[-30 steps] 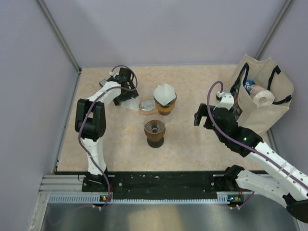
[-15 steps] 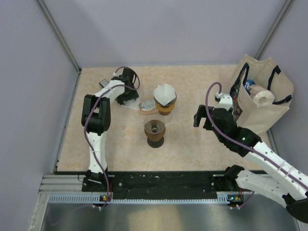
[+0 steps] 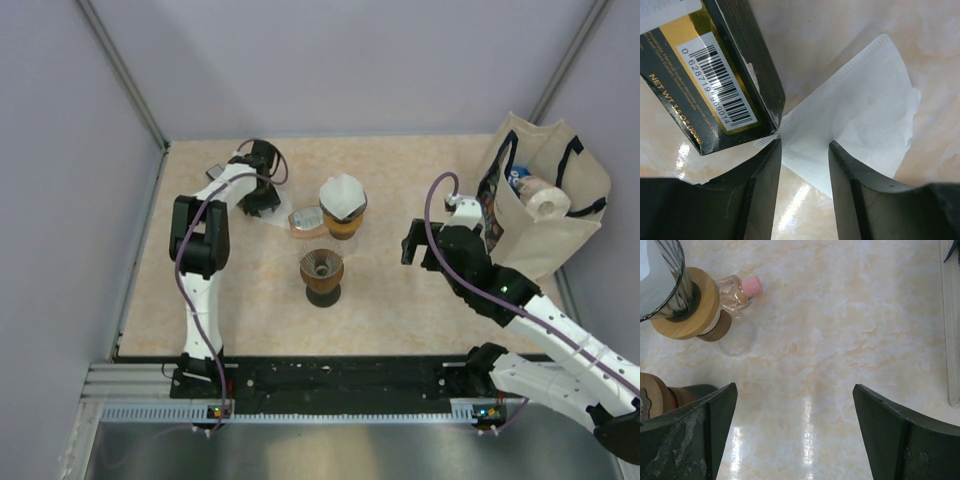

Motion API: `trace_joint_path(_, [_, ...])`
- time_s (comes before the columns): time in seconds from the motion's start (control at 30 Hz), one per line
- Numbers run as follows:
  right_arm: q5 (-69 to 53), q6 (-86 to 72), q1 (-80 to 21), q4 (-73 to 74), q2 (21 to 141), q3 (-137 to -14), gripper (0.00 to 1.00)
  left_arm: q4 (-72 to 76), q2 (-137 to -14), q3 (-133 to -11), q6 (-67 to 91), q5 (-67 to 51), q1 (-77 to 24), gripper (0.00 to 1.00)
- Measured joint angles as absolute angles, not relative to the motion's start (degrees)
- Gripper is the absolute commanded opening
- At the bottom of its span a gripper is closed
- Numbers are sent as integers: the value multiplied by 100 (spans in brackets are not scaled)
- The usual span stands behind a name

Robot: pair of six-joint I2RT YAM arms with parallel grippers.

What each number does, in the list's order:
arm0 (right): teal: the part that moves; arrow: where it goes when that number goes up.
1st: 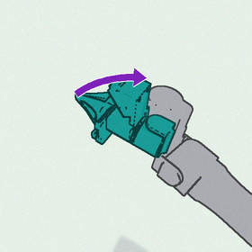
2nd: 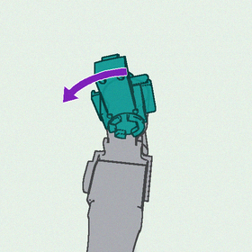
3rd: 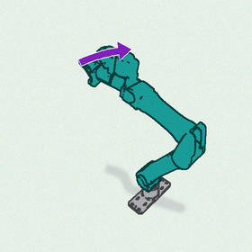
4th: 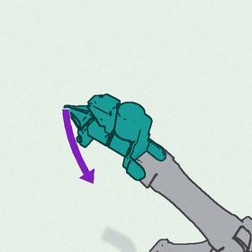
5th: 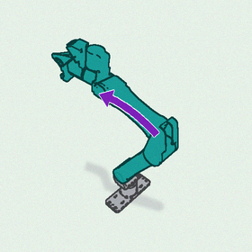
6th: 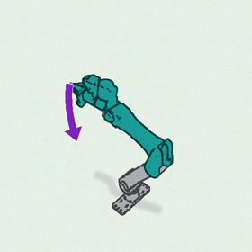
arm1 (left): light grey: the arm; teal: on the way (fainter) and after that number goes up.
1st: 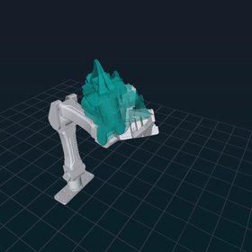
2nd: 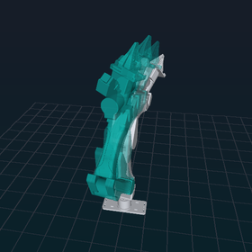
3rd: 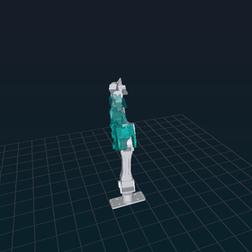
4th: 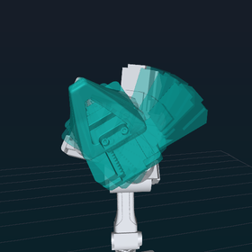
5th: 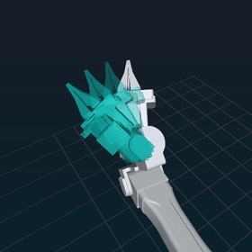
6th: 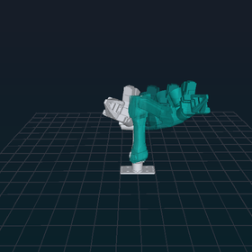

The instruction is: Place the coffee filter in the dripper

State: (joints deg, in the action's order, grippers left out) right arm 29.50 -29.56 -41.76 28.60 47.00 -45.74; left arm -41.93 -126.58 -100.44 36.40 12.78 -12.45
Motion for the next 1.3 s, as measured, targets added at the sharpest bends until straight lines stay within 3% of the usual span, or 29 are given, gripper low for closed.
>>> trace_joint_path(0.27, [2943,-2904,-4167,2816,4613,-4471,99,-4611,-12669,-10097,3463,1122,-1247,50])
trace_joint_path(0.47, [2941,-2847,-4139,2777,4539,-4425,99,-4556,-11673,-8554,3415,934,-1247,51])
trace_joint_path(0.63, [2936,-2812,-4132,2742,4536,-4425,99,-4807,-10969,-7572,3409,880,-1247,56])
trace_joint_path(0.77, [2902,-2808,-4115,2742,4534,-4423,99,-4923,-10735,-7424,3409,845,-1247,61])
trace_joint_path(0.87, [2899,-2808,-4108,2705,4475,-4357,99,-4838,-10488,-7384,3395,825,-1247,72])
trace_joint_path(1.0, [2902,-2808,-4108,2700,4423,-4338,99,-4652,-10057,-7338,3387,891,-1247,74])
trace_joint_path(1.3, [2906,-2803,-4108,2659,4388,-4305,99,-4536,-10746,-7393,3295,878,-1247,82])
